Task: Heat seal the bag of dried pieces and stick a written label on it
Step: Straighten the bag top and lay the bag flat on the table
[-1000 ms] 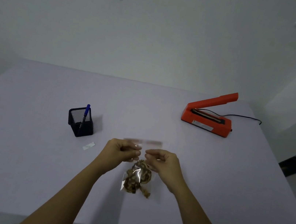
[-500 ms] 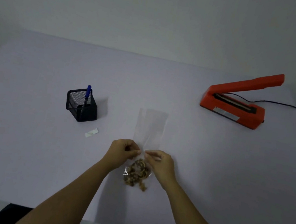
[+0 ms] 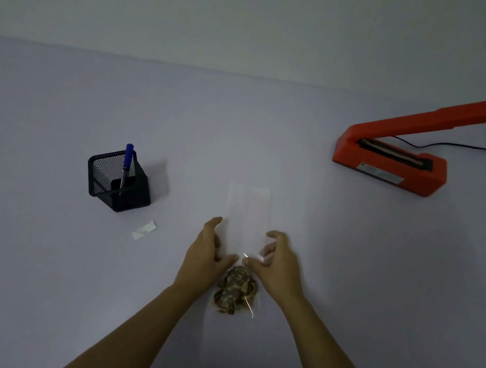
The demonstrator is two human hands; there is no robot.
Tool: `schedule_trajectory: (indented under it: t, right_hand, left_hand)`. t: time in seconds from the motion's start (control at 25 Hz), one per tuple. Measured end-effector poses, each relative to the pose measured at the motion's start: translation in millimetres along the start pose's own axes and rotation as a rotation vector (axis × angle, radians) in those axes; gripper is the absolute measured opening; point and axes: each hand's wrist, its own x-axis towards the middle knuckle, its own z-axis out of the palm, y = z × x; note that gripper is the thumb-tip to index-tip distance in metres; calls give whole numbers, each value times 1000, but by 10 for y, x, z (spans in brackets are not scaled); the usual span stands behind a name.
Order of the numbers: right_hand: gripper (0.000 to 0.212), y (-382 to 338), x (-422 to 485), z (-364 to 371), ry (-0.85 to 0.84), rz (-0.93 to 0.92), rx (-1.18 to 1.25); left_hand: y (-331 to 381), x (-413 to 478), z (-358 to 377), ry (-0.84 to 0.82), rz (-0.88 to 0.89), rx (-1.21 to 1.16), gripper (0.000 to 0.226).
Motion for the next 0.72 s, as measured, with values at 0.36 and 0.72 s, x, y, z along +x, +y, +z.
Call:
schedule_trajectory:
  t: [0.36,0.72]
  right_hand:
    - [13,-40,24,13,-219,-449,-415]
    - [18,20,128,14,-193,-444,-358]
  left_hand:
    - [-123,107,-15,-155,368,303,11]
    - [-127,223,-84,-240,375,341,13]
